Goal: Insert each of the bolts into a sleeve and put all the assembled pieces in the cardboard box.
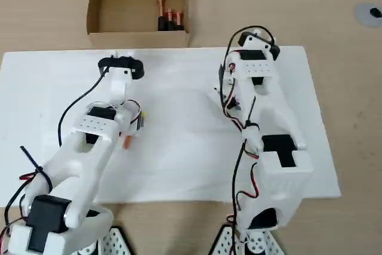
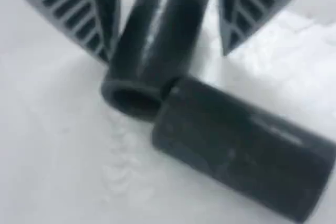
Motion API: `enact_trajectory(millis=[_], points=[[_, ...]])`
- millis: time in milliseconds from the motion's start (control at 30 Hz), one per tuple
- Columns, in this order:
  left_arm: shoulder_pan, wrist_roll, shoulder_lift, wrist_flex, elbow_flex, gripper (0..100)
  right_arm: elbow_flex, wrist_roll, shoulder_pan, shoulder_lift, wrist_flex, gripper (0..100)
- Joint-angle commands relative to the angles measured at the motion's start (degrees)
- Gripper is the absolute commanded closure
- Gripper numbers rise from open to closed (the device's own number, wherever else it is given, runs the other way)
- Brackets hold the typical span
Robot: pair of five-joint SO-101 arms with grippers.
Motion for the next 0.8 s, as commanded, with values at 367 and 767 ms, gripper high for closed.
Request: enact_trajectory(millis=[367,767], points=[[-0.09,0.35,-0.92,-0.97,-0.09,88,-1.71,0.00,1.71,0.40,-1.76,90.1],[-0.09,0.35,-0.92,-0.97,0.00,88,-2.15,0.00,1.71,6.46,-1.41,90.0]])
